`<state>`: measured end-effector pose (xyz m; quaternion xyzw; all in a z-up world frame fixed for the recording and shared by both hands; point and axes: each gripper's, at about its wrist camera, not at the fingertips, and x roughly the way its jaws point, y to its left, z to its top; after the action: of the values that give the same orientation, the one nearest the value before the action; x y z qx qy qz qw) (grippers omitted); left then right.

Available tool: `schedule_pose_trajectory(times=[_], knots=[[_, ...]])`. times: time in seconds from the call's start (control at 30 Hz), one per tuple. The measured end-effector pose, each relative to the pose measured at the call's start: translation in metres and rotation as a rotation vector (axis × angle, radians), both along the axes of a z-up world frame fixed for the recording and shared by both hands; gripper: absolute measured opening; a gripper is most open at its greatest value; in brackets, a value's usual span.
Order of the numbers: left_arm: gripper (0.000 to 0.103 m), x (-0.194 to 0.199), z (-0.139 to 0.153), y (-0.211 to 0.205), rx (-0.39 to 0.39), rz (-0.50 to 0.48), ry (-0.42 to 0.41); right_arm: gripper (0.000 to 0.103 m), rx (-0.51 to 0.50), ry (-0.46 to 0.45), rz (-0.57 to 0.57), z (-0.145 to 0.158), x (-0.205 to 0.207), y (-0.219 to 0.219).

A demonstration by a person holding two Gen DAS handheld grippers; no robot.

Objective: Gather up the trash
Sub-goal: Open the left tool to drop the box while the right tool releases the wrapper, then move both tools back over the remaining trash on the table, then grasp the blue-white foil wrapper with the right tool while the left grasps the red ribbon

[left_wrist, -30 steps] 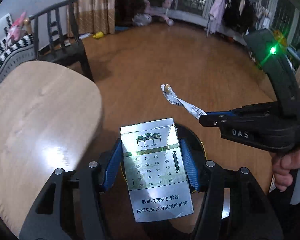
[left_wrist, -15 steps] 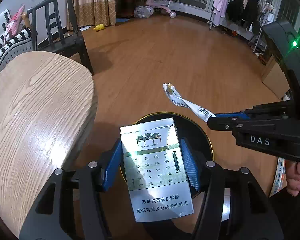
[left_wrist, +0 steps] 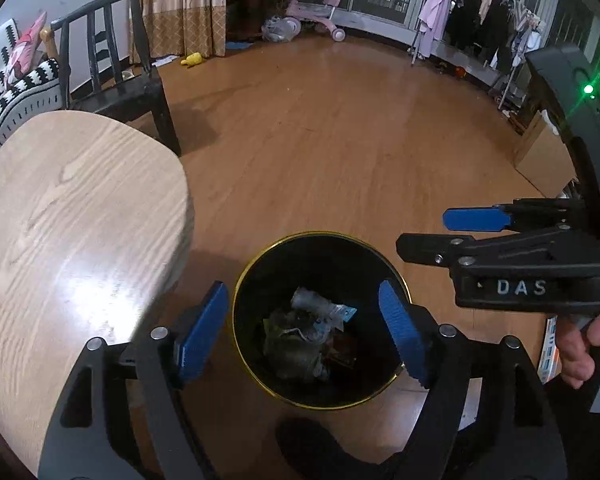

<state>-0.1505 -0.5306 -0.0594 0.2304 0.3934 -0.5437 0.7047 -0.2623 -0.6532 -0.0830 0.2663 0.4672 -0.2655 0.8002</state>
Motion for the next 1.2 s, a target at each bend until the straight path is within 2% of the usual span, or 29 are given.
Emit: schedule_pose_trajectory(times=[0.13,0.23,0.33,0.47,0.63,0.77,0.87,0.93,1.07,1.2], knots=[[0.085,0.009,0.026,0.026,-0.045,0.027,-0.034,0.065,-0.044,-0.022,0.006,0.013,0.015,0.01],[0.091,0.029,0.05,0.062,-0.084,0.092,-0.096,0.069,-0.093,-0.088,0.058,0.035,0.043,0.033],[0.093,0.067,0.073,0.118,-0.107,0.218,-0.142,0.074,-0.112,-0.138,0.123,0.049,0.076,0.06],[0.094,0.118,0.086,0.2,-0.101,0.4,-0.188,0.077,-0.115,-0.18,0.261,0.065,0.142,0.119],[0.094,0.182,0.082,0.333,-0.032,0.669,-0.246,0.077,-0.102,-0.17,0.456,0.066,0.225,0.217],[0.094,0.217,0.078,0.43,0.006,0.882,-0.257,0.077,-0.129,-0.168,0.602,0.07,0.271,0.293],[0.094,0.235,0.075,0.487,0.031,0.988,-0.273,0.077,-0.121,-0.166,0.678,0.068,0.298,0.34],[0.094,0.244,0.069,0.52,0.046,1.056,-0.255,0.077,-0.109,-0.163,0.712,0.065,0.315,0.364],[0.094,0.262,0.051,0.568,0.056,1.127,-0.185,0.077,-0.104,-0.174,0.765,0.059,0.341,0.402],[0.094,0.277,0.031,0.597,0.049,1.17,-0.1,0.077,-0.092,-0.185,0.802,0.056,0.356,0.428]])
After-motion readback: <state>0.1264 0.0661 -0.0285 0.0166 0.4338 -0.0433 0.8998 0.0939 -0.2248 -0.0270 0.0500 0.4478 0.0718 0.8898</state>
